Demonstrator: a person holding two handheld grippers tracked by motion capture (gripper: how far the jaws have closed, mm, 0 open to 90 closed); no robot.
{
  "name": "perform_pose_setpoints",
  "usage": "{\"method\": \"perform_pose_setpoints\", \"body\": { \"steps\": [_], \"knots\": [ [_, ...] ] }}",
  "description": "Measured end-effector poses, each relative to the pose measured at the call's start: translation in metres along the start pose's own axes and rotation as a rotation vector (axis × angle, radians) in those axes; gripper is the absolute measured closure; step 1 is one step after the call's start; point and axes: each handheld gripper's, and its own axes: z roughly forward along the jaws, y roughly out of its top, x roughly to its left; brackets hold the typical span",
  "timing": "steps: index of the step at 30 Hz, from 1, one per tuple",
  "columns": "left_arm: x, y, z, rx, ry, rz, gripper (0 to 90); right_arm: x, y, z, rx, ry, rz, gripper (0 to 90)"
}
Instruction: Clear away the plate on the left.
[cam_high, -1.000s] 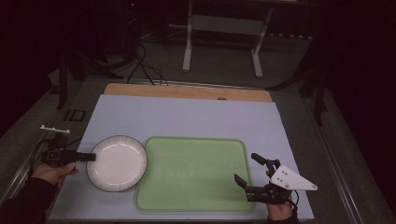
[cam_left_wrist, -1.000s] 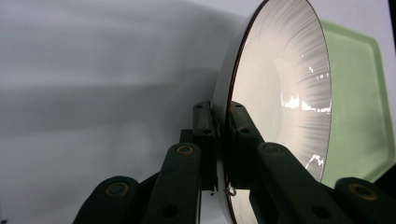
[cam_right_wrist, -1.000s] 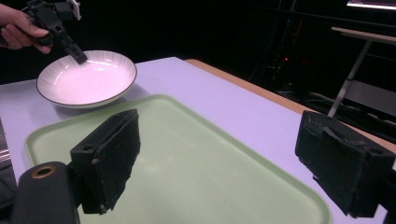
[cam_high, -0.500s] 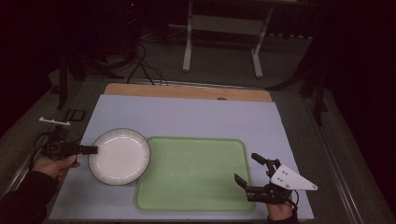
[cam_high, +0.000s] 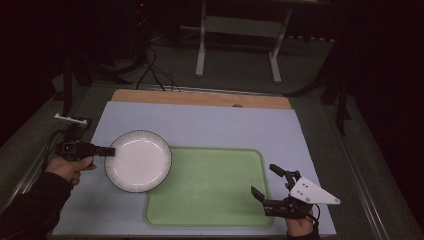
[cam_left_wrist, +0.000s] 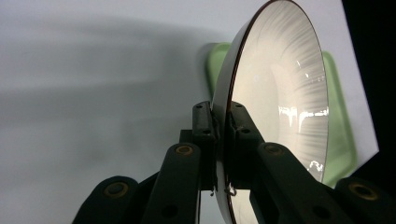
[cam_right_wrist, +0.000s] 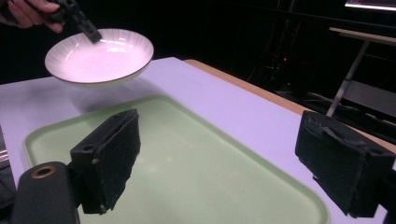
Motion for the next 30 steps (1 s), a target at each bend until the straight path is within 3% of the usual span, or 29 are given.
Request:
{"method": "perform_pose_setpoints", "body": {
  "steps": [8,19,22,30],
  "knots": [
    [-0.022,0.015,-0.003,0.001,-0.013,0.045,83.7,0.0,0.0,-0.001,-0.005,-0.001,-0.001,13.7],
    [-0.046,0.025,0.007,0.022,-0.037,0.103,83.7,0.004,0.001,0.0,0.001,-0.012,-0.037,13.7],
    [-0.059,0.028,0.018,0.044,-0.047,0.127,83.7,0.003,0.002,-0.001,-0.005,-0.016,-0.029,13.7],
    [-0.073,0.034,0.037,0.071,-0.069,0.152,83.7,0.003,0.002,-0.003,-0.015,-0.022,-0.034,13.7]
  ]
}}
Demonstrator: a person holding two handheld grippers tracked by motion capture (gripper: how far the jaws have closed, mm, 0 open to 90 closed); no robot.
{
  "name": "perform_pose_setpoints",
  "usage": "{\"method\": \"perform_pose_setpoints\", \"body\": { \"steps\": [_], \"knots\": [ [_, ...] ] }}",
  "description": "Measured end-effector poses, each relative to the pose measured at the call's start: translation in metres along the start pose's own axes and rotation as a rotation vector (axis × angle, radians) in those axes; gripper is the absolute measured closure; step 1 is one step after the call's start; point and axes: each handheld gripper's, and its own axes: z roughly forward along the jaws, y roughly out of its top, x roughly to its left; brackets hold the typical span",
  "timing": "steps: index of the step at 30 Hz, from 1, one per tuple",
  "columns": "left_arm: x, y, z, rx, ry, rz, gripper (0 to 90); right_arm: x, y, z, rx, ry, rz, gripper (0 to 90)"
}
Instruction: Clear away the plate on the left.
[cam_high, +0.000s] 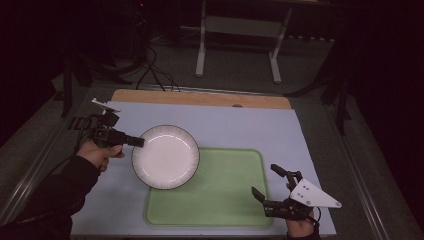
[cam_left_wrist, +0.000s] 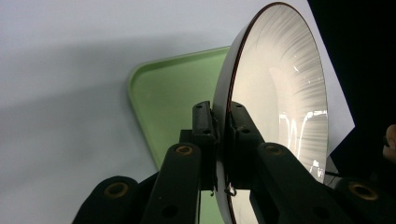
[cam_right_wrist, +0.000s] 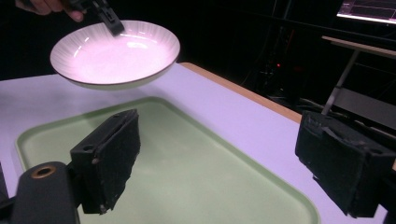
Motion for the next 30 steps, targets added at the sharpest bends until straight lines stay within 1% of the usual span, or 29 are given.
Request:
{"method": "perform_pose_setpoints", "body": {
  "steps": [3,6,7,13,15,16,18,20,27,30],
  "knots": [
    [-0.005,0.004,0.007,0.012,-0.004,0.018,83.6,0.0,0.0,0.0,-0.005,-0.002,0.003,13.7],
    [-0.007,0.005,0.009,0.013,-0.006,0.019,83.6,0.0,0.0,-0.001,-0.005,-0.004,0.002,13.7],
    [-0.012,0.008,0.015,0.02,-0.014,0.029,83.6,0.0,0.0,-0.001,-0.005,-0.004,0.002,13.7],
    [-0.023,0.014,0.032,0.041,-0.021,0.052,83.6,0.0,0.0,-0.001,-0.007,-0.002,0.004,13.7],
    [-0.027,0.015,0.038,0.049,-0.029,0.055,83.7,-0.001,0.0,-0.002,-0.006,-0.003,0.005,13.7],
    [-0.029,0.016,0.041,0.061,-0.032,0.07,83.7,-0.001,0.0,-0.002,-0.006,-0.003,0.005,13.7],
    [-0.032,0.016,0.047,0.072,-0.04,0.079,83.7,-0.001,0.0,-0.002,-0.006,-0.003,0.006,13.7],
    [-0.036,0.017,0.053,0.076,-0.045,0.079,83.6,-0.001,0.0,-0.002,-0.007,-0.002,0.006,13.7],
    [-0.049,0.021,0.074,0.104,-0.066,0.117,83.6,-0.001,0.0,-0.003,-0.012,-0.003,0.006,13.7],
    [-0.053,0.021,0.085,0.114,-0.08,0.122,83.6,-0.001,0.0,-0.003,-0.01,-0.002,0.008,13.7]
  ]
}}
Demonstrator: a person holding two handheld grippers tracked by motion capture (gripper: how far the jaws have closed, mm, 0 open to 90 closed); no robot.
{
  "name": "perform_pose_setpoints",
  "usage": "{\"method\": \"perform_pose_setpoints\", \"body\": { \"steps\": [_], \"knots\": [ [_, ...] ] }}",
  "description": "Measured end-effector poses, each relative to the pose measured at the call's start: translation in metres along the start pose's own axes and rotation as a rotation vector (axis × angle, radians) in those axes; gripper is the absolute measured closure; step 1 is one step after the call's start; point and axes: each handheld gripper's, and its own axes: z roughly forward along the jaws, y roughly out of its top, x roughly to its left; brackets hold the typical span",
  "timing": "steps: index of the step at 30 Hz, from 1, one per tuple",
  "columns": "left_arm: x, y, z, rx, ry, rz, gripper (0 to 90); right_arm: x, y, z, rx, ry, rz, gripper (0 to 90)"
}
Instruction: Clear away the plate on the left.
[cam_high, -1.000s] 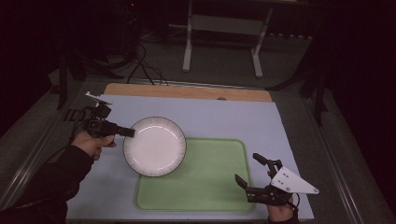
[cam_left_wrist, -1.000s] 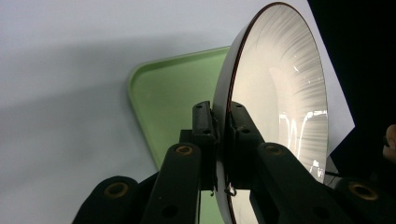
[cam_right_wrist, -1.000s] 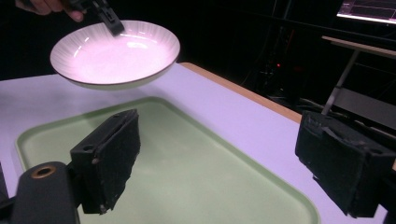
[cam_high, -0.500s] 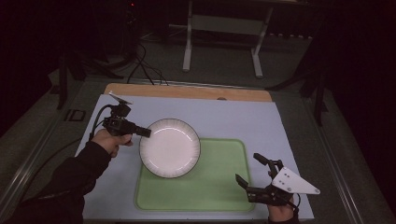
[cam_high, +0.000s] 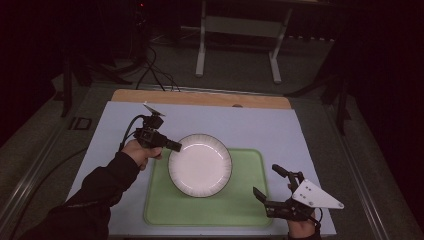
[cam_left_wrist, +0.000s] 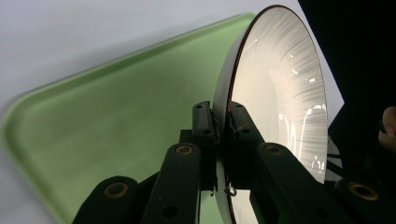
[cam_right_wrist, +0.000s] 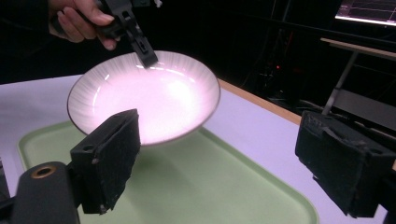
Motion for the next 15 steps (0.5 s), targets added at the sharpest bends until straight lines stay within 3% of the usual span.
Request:
{"method": "perform_pose_setpoints", "body": {
  "steps": [9,15],
  "knots": [
    [-0.005,0.004,0.033,0.033,-0.023,0.012,83.6,-0.001,-0.001,-0.002,-0.005,-0.001,0.006,13.9],
    [-0.008,0.005,0.051,0.052,-0.008,0.028,83.5,-0.002,-0.001,-0.003,-0.007,-0.001,0.01,13.9]
  ]
}}
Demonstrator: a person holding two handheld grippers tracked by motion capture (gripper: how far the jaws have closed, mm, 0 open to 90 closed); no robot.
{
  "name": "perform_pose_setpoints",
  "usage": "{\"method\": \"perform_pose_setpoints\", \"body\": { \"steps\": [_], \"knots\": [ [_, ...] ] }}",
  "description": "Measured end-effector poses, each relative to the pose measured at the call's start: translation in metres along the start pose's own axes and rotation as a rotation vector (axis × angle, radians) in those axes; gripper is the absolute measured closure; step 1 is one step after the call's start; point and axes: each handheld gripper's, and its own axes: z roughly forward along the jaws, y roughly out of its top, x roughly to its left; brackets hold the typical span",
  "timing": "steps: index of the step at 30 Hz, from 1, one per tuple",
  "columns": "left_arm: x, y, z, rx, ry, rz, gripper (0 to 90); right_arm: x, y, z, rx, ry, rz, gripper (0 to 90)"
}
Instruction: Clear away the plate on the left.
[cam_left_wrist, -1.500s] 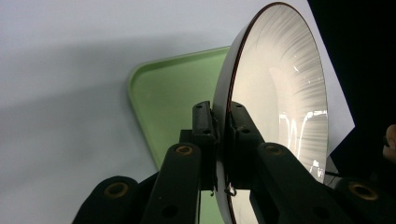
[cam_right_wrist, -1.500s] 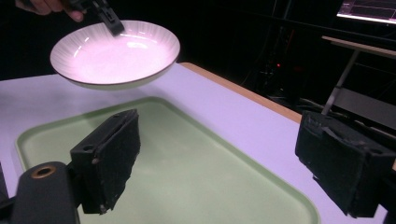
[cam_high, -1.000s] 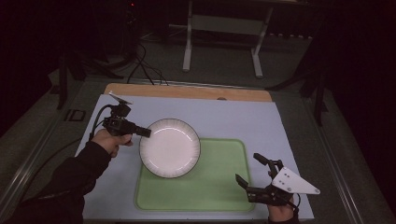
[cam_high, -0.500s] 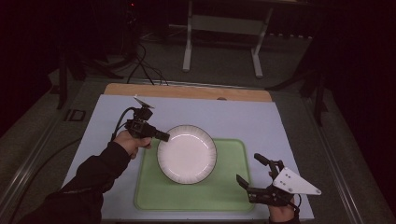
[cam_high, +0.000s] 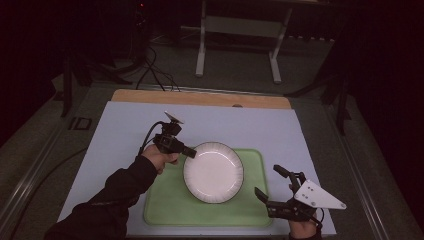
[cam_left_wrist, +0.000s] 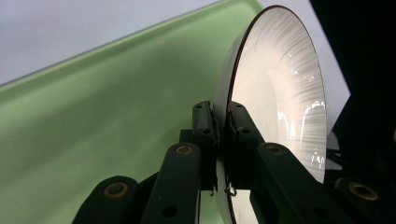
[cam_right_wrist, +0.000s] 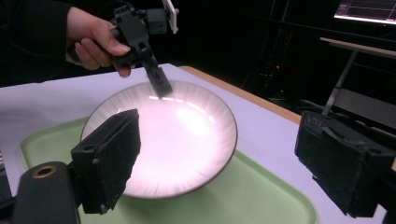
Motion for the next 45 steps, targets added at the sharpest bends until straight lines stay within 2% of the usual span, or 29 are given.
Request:
{"method": "perform_pose_setpoints", "body": {
  "steps": [6,15,25,31,34,39,45],
  "knots": [
    [0.003,-0.001,0.012,0.006,-0.011,-0.006,83.6,-0.001,0.0,0.0,-0.002,0.004,0.003,13.9],
    [0.008,-0.005,0.027,0.019,-0.005,-0.012,83.4,-0.001,-0.001,0.001,0.004,0.006,0.003,14.0],
    [0.013,-0.008,0.036,0.02,0.002,-0.024,83.3,-0.001,-0.001,0.002,0.005,0.006,0.003,14.0],
    [0.018,-0.008,0.042,0.024,0.001,-0.045,83.5,-0.001,-0.001,0.002,0.006,0.006,0.001,14.0],
    [0.018,-0.008,0.043,0.028,0.01,-0.042,83.6,-0.001,-0.001,0.002,0.008,0.006,0.0,14.0],
    [0.015,-0.008,0.045,0.029,0.05,-0.028,84.2,-0.001,-0.001,0.002,0.008,0.005,-0.002,14.1],
    [0.016,-0.009,0.047,0.051,0.086,-0.018,84.9,-0.001,-0.001,0.002,0.008,0.004,0.0,14.1]
  ]
}}
